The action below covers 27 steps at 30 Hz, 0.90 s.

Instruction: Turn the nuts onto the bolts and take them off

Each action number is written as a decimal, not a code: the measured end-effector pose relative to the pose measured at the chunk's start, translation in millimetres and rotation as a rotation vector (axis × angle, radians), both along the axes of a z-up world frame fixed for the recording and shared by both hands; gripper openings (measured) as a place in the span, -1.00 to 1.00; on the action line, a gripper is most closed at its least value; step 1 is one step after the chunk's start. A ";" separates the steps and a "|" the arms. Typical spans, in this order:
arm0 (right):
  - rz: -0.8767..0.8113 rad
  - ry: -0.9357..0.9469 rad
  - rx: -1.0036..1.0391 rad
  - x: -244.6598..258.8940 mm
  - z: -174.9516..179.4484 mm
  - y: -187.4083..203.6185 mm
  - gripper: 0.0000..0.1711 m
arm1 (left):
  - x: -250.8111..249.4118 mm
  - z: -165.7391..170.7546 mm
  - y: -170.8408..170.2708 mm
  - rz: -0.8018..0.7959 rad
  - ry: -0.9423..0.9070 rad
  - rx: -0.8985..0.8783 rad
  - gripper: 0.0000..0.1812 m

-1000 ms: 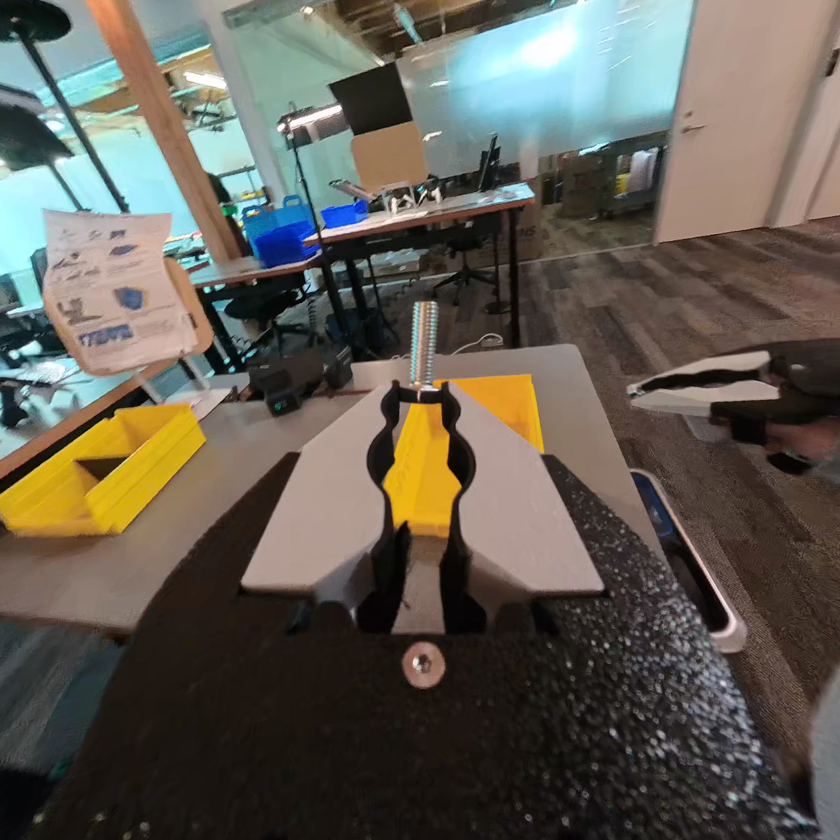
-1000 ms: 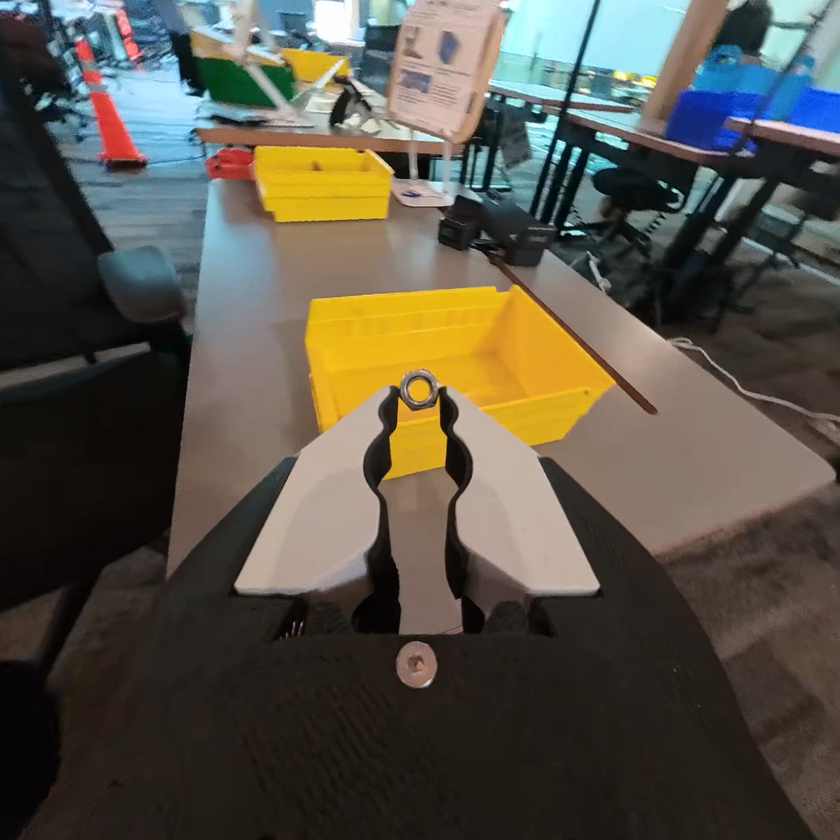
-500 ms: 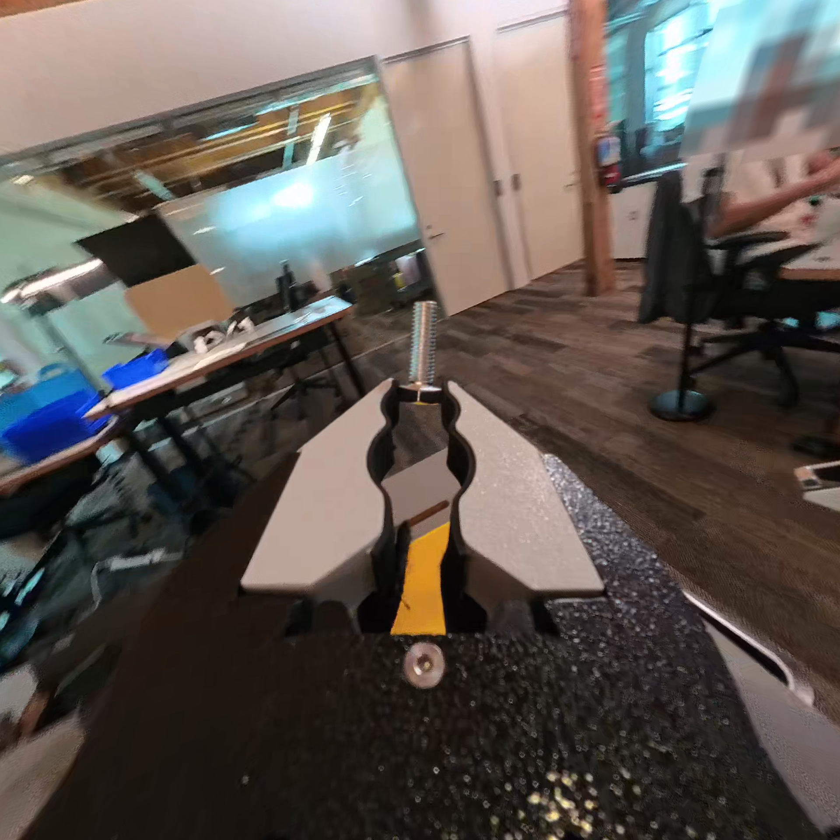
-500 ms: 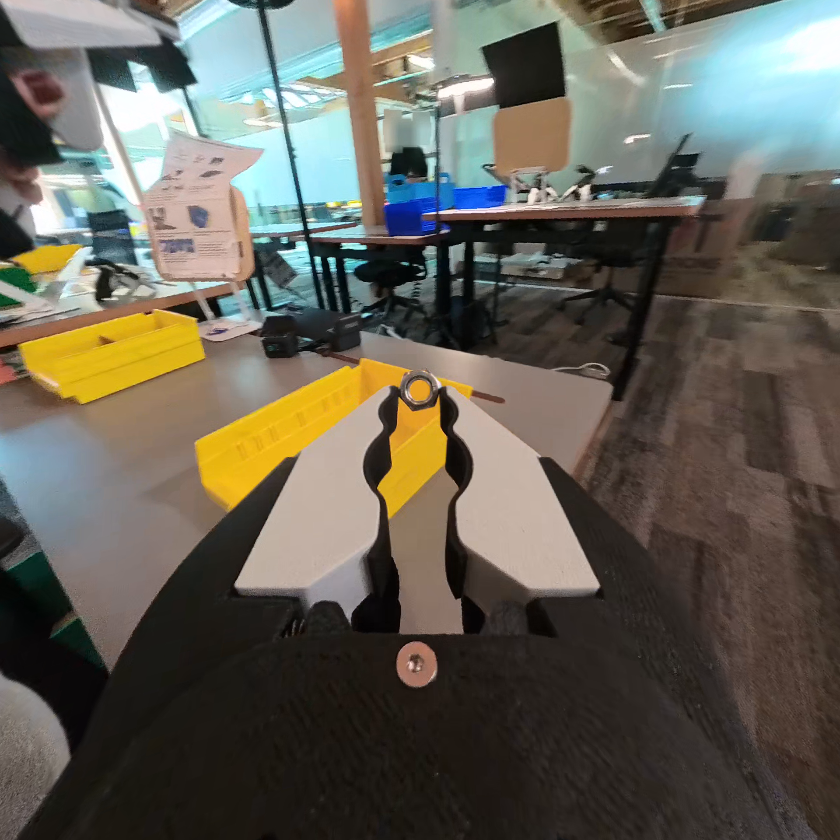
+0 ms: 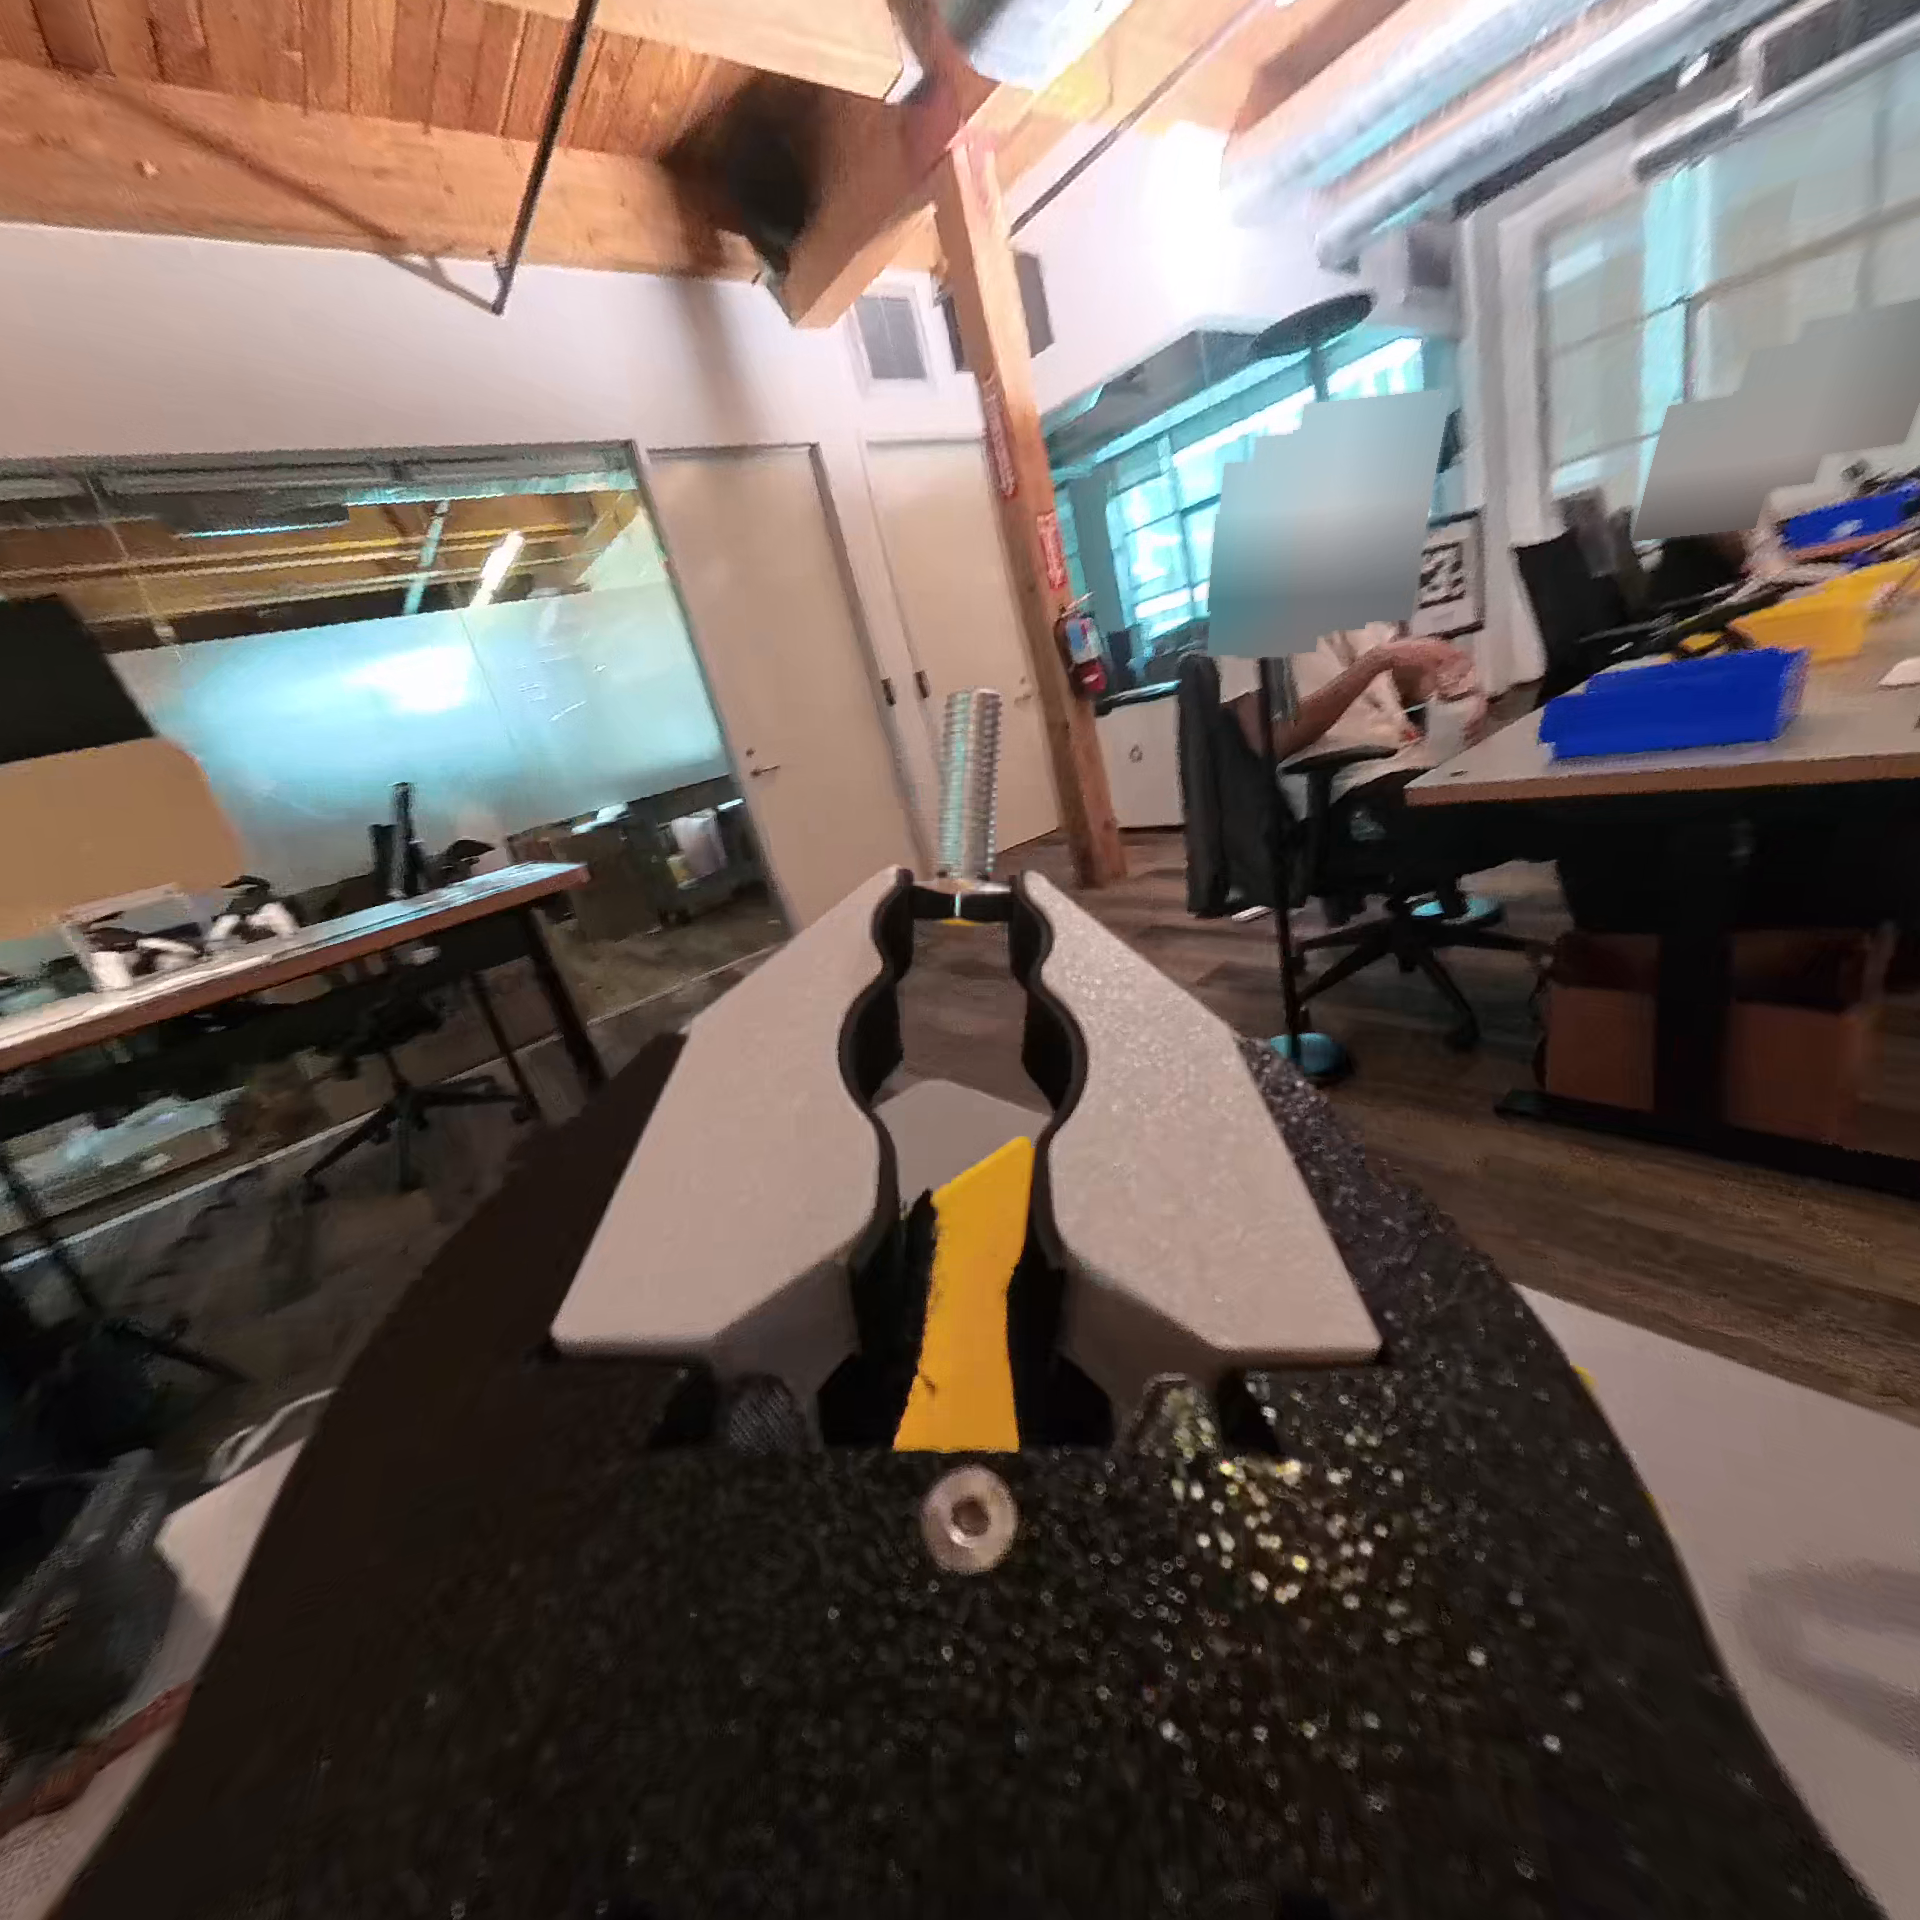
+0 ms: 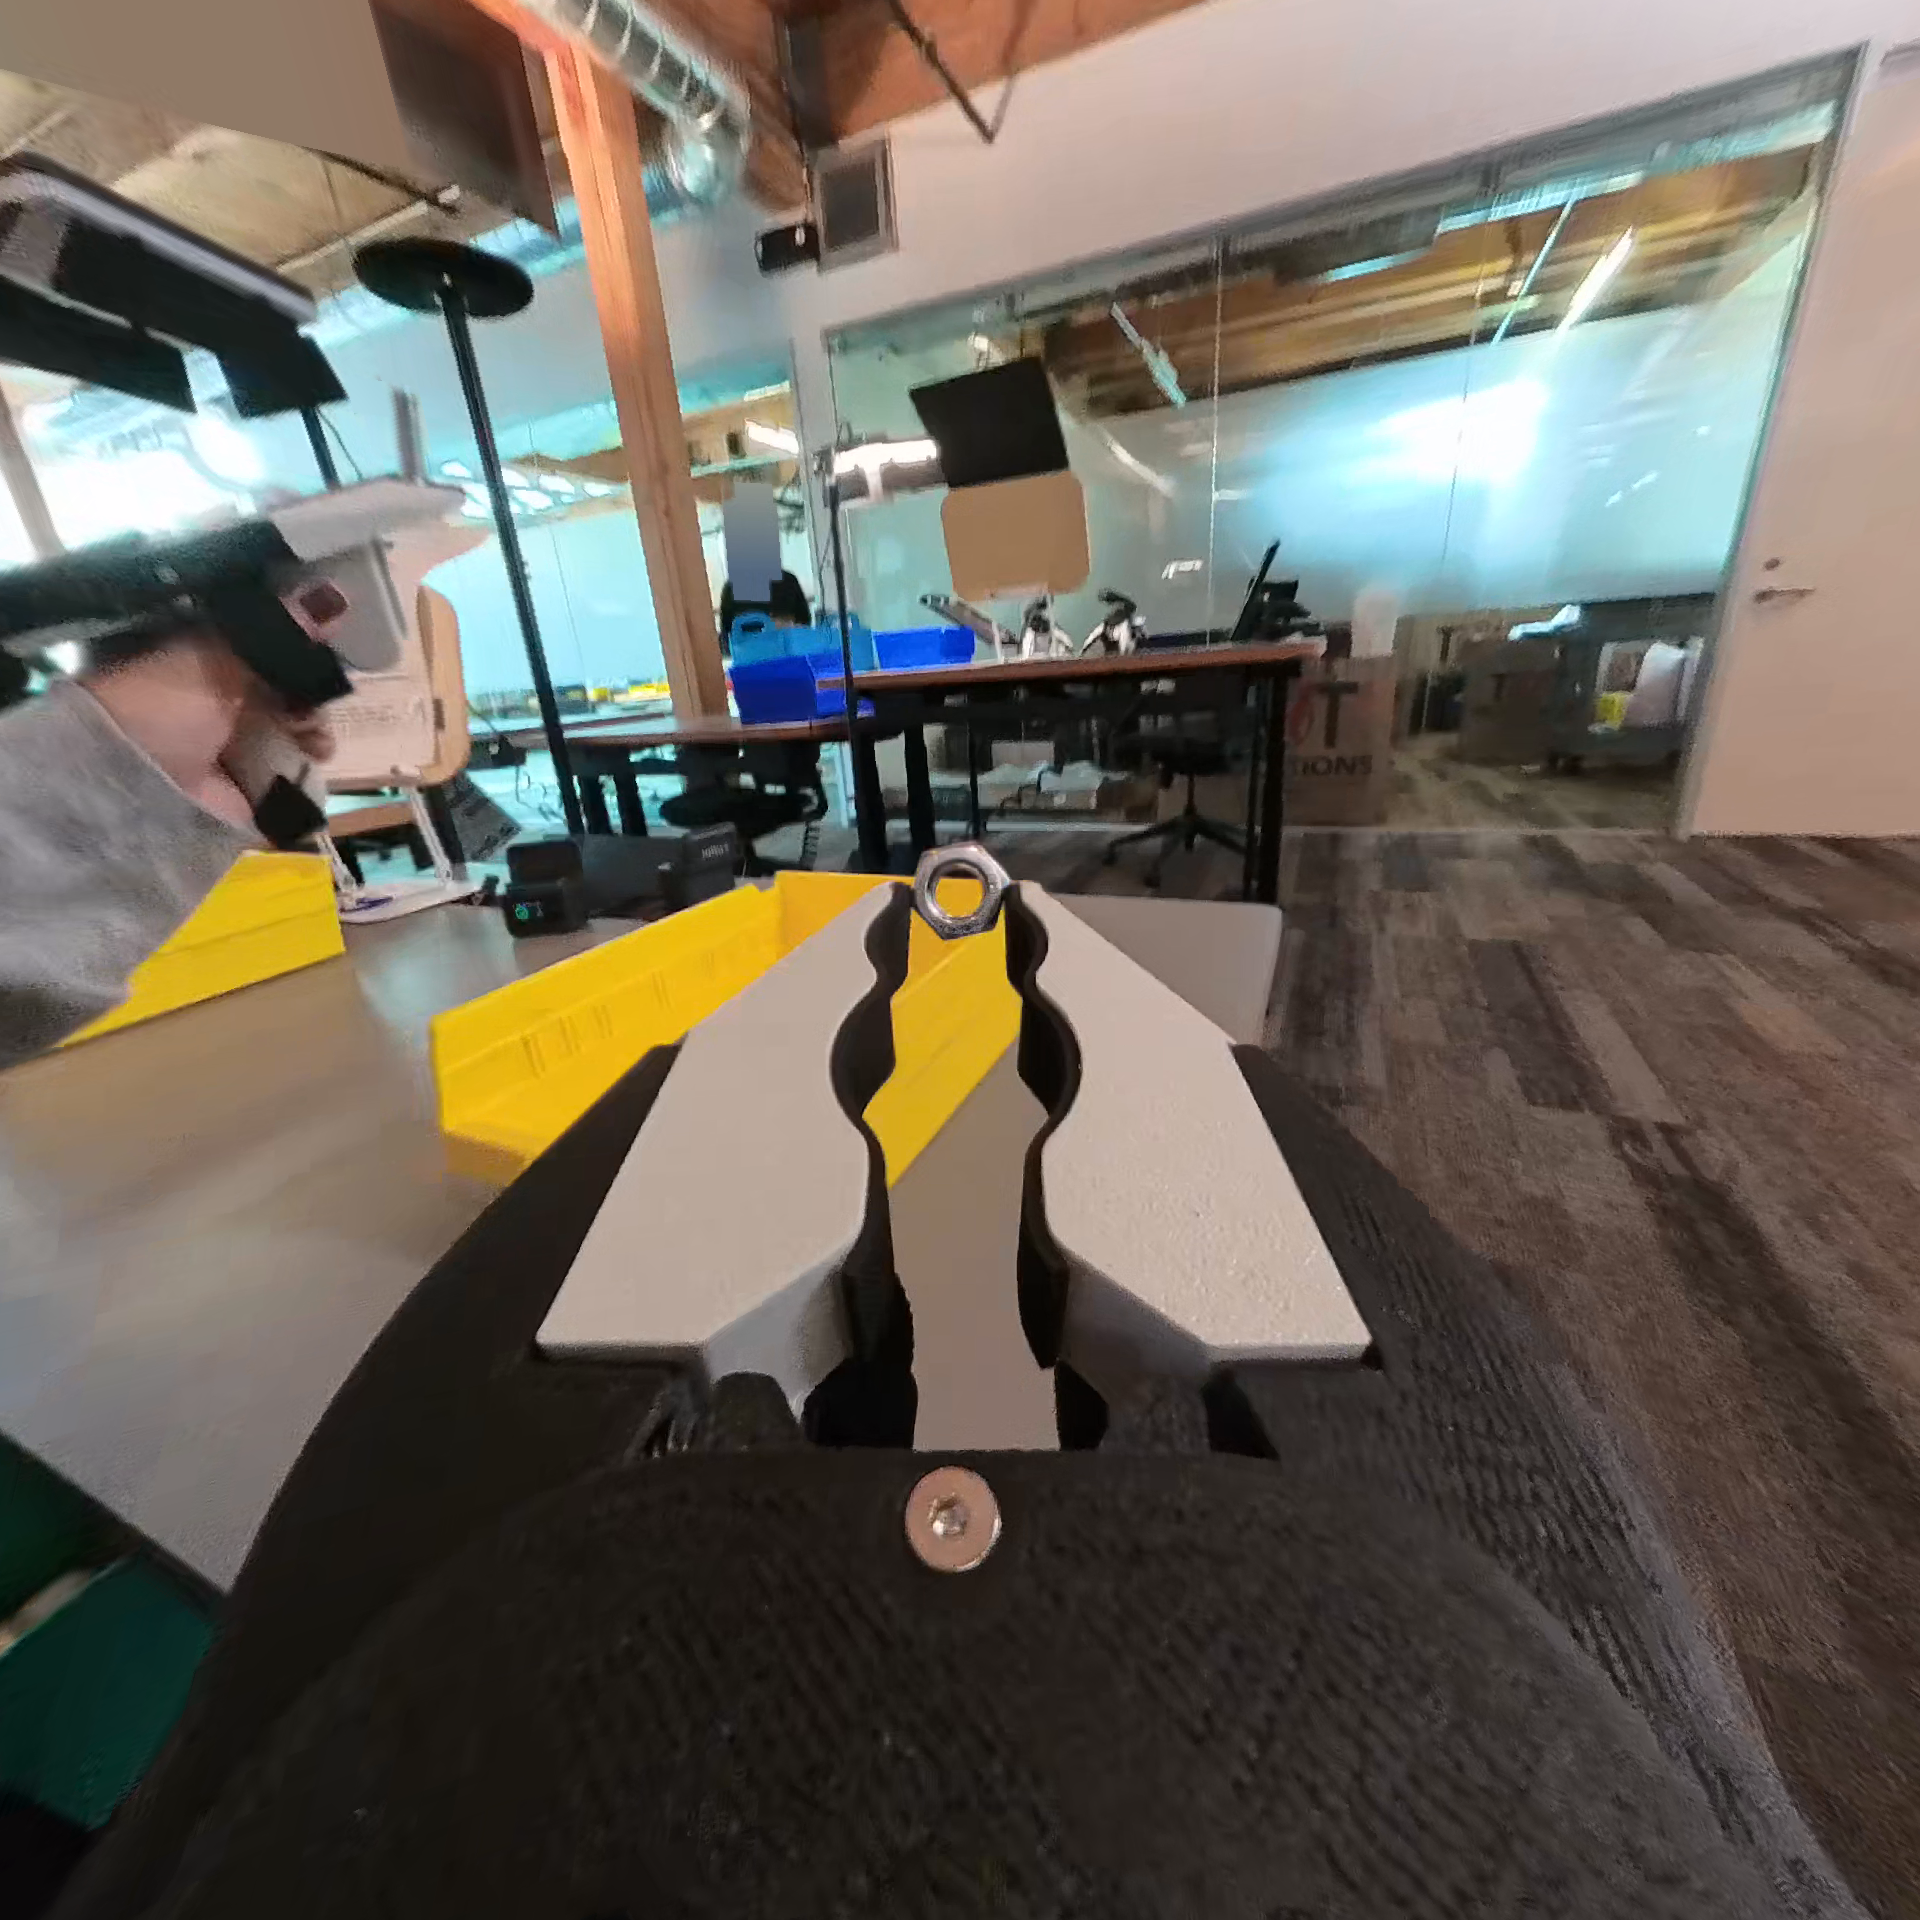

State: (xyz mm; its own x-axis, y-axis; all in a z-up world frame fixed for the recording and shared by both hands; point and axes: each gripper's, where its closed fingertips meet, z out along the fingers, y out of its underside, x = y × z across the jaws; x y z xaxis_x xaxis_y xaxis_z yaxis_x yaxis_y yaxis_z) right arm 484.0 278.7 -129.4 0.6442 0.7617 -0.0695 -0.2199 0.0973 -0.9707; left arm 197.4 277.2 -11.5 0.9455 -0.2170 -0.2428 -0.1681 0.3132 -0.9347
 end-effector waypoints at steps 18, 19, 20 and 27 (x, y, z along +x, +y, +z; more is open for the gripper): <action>-0.011 -0.092 0.101 -193.8 26.6 -147.4 -0.81 | -114.2 -47.7 -173.3 -0.393 -0.193 -0.027 -0.83; 0.009 -0.097 0.098 -204.5 28.1 -150.4 -0.81 | -119.2 -47.9 -178.0 -0.387 -0.193 -0.030 -0.83; 0.029 -0.091 0.098 -215.0 31.0 -152.3 -0.81 | -124.2 -49.4 -181.7 -0.374 -0.185 -0.041 -0.83; 0.259 -0.063 0.101 -319.6 42.5 -152.6 -0.81 | -169.4 -46.5 -203.6 -0.232 -0.097 -0.053 -0.83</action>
State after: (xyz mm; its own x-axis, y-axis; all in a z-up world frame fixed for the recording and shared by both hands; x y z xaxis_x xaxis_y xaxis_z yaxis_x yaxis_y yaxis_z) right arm 164.4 126.1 -86.9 0.4281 0.9024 0.0488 -0.1898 0.1426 -0.9714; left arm 28.0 73.5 -58.0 0.8870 -0.4413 -0.1359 -0.0063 0.2827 -0.9592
